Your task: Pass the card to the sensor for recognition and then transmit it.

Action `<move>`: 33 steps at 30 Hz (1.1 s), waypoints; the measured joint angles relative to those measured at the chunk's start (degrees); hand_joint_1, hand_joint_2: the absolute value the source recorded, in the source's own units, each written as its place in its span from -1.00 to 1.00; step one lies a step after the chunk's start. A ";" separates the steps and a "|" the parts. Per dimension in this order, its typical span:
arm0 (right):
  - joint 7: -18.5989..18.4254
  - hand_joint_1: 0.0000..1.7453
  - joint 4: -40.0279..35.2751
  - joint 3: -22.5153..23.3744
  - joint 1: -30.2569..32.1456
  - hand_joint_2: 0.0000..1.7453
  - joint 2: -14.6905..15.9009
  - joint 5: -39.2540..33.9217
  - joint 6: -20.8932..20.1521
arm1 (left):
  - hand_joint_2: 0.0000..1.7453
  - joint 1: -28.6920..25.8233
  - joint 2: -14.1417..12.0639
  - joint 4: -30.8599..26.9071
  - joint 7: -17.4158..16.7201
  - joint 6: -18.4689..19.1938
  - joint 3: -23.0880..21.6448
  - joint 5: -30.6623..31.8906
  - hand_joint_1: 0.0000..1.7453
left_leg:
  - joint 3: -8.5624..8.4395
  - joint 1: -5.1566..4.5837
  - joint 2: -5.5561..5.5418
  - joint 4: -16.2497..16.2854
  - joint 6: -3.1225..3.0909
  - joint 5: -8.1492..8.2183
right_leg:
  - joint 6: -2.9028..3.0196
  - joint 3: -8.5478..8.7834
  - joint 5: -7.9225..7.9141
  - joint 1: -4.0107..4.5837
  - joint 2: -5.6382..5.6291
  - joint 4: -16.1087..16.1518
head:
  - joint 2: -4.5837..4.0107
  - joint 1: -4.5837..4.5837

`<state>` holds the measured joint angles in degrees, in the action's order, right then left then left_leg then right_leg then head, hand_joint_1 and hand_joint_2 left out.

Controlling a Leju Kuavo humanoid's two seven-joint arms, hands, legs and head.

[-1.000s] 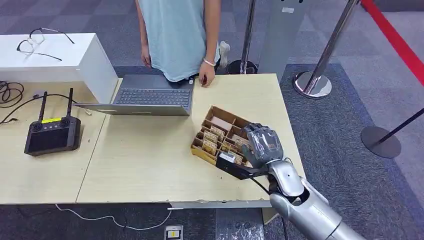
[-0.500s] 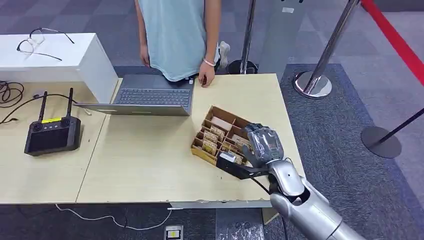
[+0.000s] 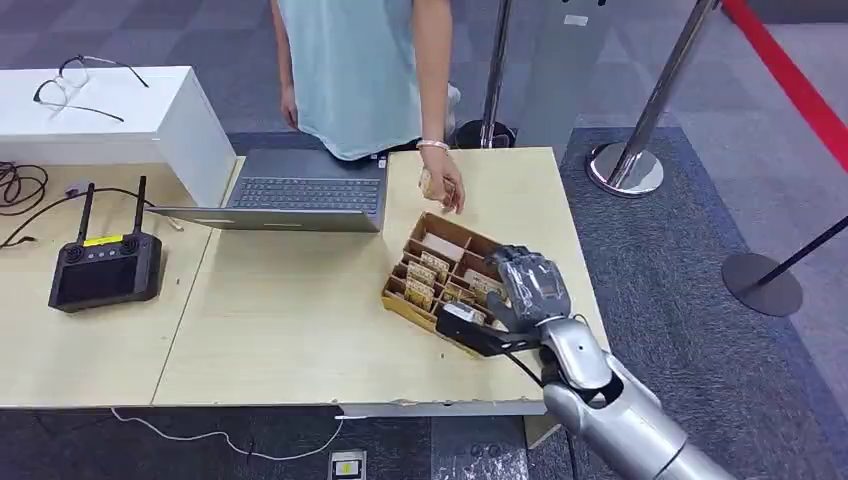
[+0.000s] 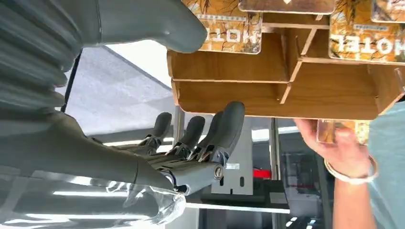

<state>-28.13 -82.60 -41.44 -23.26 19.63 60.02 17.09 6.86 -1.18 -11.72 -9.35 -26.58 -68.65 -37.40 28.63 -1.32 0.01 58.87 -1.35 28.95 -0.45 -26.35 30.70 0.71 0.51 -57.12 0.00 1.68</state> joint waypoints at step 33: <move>0.04 -0.24 2.23 0.39 -0.12 1.00 -0.07 -1.07 -0.46 | 1.00 0.03 0.00 0.00 0.24 -0.20 0.00 0.20 -1.00 | 0.00 0.00 0.00 0.00 0.00 0.00 | 0.00 0.00 0.00 0.00 0.00 0.00 | 0.00 0.00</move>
<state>-28.09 -80.37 -41.05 -23.39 19.56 58.95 16.63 6.89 -1.18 -11.72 -9.11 -26.77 -68.65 -37.20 28.63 -1.32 0.02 58.87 -1.35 28.95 -0.45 -26.34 30.70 0.71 0.51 -57.12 0.00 1.68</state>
